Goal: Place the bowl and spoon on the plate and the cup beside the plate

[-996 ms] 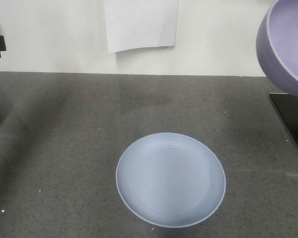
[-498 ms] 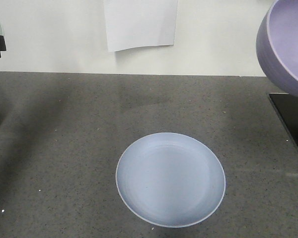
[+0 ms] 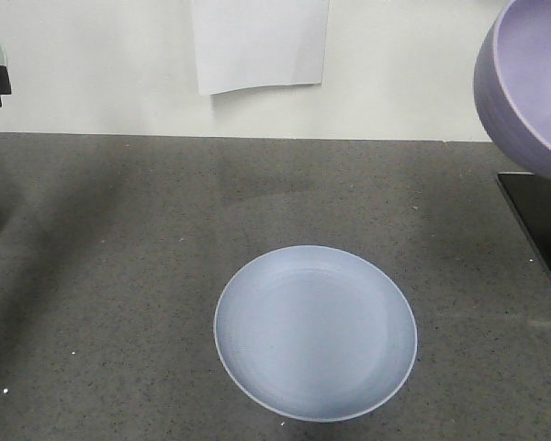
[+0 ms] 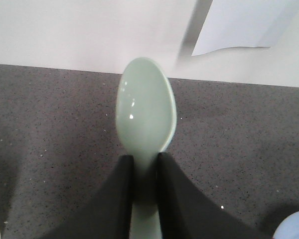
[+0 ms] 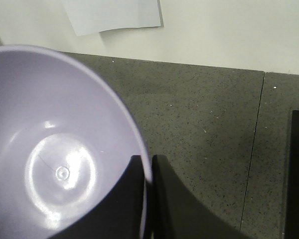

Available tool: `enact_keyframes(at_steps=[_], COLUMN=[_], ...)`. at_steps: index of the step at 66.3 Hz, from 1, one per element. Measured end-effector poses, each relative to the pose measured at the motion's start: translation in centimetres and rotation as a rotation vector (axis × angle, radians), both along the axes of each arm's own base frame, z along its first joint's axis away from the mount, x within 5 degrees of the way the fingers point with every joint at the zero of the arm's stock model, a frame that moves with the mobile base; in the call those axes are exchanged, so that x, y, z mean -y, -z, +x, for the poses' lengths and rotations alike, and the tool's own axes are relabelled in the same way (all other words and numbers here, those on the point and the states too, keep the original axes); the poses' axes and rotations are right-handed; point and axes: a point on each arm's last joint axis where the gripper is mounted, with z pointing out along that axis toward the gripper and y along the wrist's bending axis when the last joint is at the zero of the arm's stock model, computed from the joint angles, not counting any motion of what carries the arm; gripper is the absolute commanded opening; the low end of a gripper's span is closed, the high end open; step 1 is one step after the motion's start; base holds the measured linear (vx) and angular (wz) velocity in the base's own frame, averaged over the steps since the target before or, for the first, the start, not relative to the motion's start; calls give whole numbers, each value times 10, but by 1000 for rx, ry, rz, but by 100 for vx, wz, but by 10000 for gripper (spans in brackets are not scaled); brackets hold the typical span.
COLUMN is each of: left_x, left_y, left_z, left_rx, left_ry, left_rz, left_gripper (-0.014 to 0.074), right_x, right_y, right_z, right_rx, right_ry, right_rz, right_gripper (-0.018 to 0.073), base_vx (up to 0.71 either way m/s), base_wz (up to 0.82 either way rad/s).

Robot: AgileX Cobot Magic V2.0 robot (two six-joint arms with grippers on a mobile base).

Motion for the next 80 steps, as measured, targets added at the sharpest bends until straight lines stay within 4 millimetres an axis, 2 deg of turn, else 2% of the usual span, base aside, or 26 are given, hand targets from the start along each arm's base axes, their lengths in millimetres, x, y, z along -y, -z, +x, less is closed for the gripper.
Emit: enact_keyframes(at_steps=[80], left_x=[0], left_y=[0], left_z=[0], left_rx=[0], left_ry=[0], left_rz=[0], left_gripper=[-6], right_x=[0], right_y=[0], right_z=[0], right_rx=[0], right_ry=[0], right_rz=[0], right_gripper=[-4], base_vx=[0], base_wz=[0])
